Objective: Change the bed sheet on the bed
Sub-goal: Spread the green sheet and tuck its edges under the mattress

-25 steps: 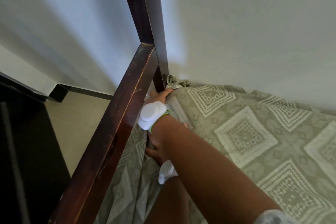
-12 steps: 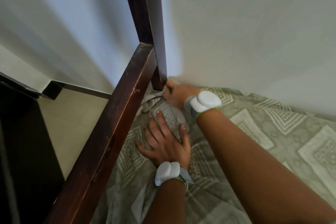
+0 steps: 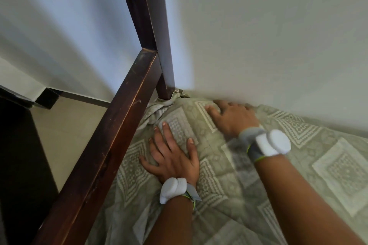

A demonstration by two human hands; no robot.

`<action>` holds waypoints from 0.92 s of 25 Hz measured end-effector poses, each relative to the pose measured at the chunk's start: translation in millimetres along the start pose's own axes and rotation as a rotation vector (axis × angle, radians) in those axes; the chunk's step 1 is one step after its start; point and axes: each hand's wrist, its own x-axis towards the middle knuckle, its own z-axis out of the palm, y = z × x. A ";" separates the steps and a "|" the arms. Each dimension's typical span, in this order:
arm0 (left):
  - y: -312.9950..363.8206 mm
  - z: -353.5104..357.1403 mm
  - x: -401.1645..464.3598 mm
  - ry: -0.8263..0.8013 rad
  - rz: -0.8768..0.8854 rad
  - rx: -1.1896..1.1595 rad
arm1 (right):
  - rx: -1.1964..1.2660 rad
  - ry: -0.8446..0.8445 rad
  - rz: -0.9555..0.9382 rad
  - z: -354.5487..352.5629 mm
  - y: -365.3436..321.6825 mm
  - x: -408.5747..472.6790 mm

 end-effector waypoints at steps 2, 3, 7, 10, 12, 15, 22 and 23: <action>-0.3 -1.3 0.8 -0.007 0.003 -0.001 | 0.181 -0.194 0.007 -11.3 3.3 24.8; -0.1 -1.1 0.8 0.003 0.006 0.007 | 0.240 -0.250 -0.005 -16.7 -1.5 38.4; -1.3 -0.3 2.1 0.004 0.011 -0.010 | 0.169 -0.110 -0.137 -9.7 -27.5 33.5; -1.7 0.9 0.9 0.002 0.017 0.008 | 0.009 0.079 -0.407 10.5 -59.5 -1.7; -2.7 1.3 0.5 0.013 0.017 0.008 | -0.049 0.120 -0.457 11.5 -79.5 3.5; -1.3 1.1 0.5 0.036 0.014 0.007 | -0.042 0.066 -0.388 4.2 -84.4 24.1; 0.0 -0.2 0.3 0.033 0.009 0.001 | 0.149 -0.178 -0.280 -8.9 -95.2 29.3; -0.9 1.3 0.5 0.035 0.006 0.008 | 0.060 -0.073 -0.308 -0.8 -93.6 20.0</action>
